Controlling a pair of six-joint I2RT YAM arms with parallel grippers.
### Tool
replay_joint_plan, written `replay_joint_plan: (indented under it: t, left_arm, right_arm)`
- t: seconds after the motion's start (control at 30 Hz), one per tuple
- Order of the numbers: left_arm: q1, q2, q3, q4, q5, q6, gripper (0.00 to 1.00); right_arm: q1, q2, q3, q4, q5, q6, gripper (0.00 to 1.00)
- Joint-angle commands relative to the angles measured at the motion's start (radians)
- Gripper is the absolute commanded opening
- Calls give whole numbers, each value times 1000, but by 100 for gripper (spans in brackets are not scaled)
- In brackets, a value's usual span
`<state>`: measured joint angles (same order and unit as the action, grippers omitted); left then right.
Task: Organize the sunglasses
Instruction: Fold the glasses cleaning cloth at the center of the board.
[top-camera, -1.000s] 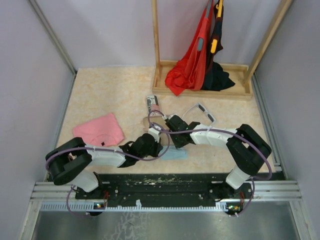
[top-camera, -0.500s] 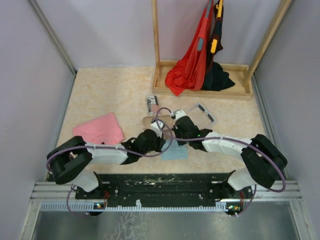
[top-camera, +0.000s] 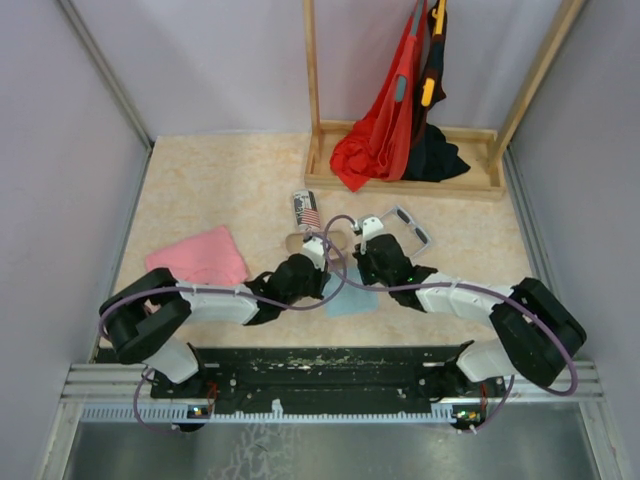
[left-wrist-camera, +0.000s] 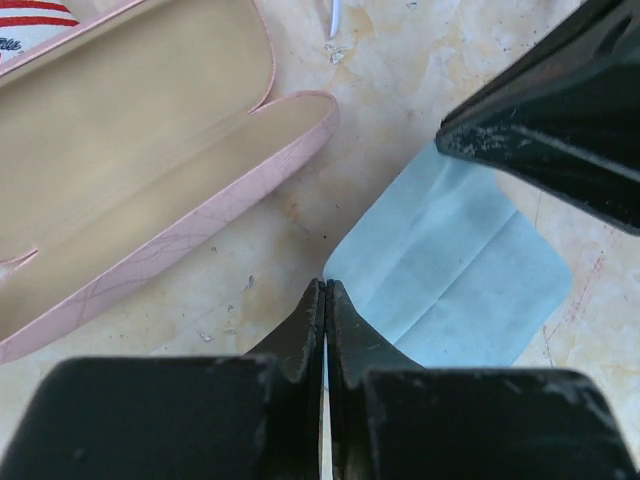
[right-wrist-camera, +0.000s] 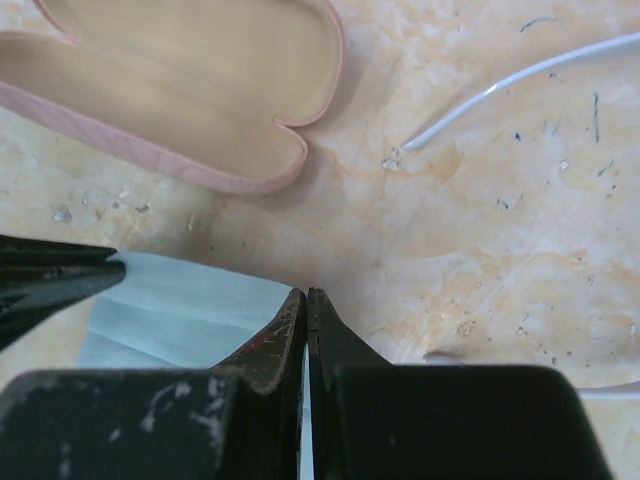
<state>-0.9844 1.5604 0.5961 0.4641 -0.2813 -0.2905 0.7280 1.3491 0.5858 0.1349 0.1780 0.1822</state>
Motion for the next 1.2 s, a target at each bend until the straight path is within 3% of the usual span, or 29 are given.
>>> replay_joint_plan:
  t: [0.0, 0.47, 0.93, 1.17]
  left_arm:
    - [7, 13, -30, 95, 19, 28, 1]
    - [5, -18, -138, 256, 177, 63, 1]
    - [4, -24, -166, 257, 239, 45, 13]
    - [3, -20, -174, 257, 253, 33, 15]
  right_arm:
    - [-6, -43, -72, 157, -33, -35, 0]
    - [-6, -141, -225, 286, -68, -30, 0]
    - [-6, -200, -228, 134, -123, 21, 0]
    - [-6, -186, -217, 76, -150, 71, 8]
